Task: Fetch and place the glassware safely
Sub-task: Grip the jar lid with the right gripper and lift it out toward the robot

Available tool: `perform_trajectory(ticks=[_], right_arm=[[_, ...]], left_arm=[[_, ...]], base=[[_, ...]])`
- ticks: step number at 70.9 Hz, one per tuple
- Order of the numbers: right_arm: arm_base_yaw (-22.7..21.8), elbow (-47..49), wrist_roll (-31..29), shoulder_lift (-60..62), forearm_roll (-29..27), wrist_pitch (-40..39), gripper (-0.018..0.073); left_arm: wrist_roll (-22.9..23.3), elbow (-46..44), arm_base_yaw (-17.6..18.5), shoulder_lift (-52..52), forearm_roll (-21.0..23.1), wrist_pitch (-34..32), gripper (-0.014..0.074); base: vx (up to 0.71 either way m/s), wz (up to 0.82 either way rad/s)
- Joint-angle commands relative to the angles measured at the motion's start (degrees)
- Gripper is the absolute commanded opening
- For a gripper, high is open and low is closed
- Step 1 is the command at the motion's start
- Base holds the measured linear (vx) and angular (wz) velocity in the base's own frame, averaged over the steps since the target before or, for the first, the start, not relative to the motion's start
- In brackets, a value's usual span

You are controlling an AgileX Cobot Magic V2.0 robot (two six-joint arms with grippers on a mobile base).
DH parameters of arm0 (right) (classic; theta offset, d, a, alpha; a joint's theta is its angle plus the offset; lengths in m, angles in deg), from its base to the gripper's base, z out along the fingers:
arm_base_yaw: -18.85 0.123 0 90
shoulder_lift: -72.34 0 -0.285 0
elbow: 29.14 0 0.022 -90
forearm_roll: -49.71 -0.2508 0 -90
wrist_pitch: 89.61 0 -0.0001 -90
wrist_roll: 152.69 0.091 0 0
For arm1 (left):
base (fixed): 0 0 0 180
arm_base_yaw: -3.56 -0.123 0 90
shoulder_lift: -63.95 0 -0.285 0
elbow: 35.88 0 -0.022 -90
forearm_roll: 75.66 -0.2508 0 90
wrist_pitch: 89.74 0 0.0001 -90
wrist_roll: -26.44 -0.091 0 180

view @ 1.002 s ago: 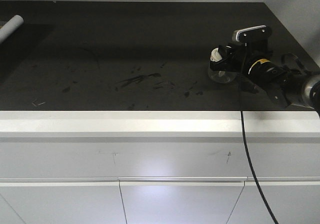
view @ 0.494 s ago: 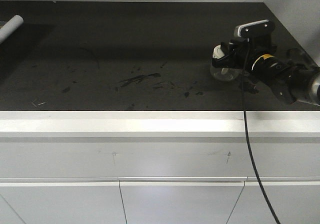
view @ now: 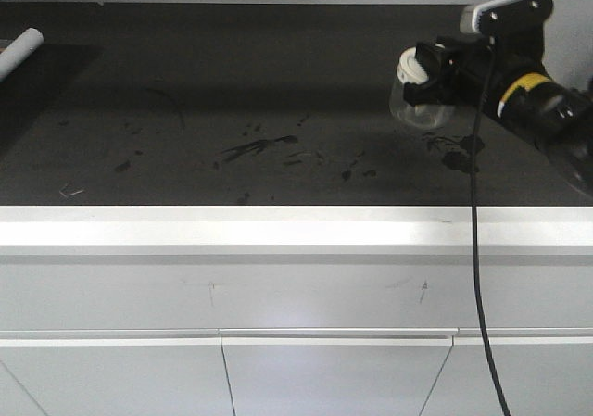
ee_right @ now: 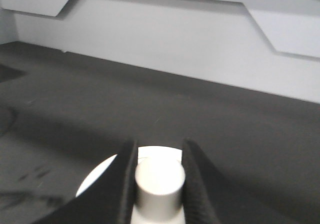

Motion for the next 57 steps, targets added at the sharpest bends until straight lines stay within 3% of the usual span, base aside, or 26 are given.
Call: perform_trajectory(ticks=[1, 13, 32, 57], right_arm=[[-0.2, -3.7, -0.7, 7.4, -1.0, -7.6, -0.0004], [-0.2, -13.6, -0.7, 15.6, -0.3, -10.2, -0.0004], [0.9, -24.6, 2.8, 26.5, 5.7, -10.8, -0.0004], [19.5, -28.2, 2.7, 31.7, 6.4, -6.0, -0.0004]], left_arm=[[0.2, -1.3, 0.1, 0.5, 0.4, -3.9, -0.0007], [0.2, -1.3, 0.1, 0.5, 0.4, -3.9, -0.0007], [0.2, -1.3, 0.1, 0.5, 0.4, -3.9, -0.0007], [0.2, -1.3, 0.1, 0.5, 0.4, -3.8, -0.0007]], base=[[0.00, 0.00], [0.00, 0.00], [0.00, 0.00], [0.00, 0.00]])
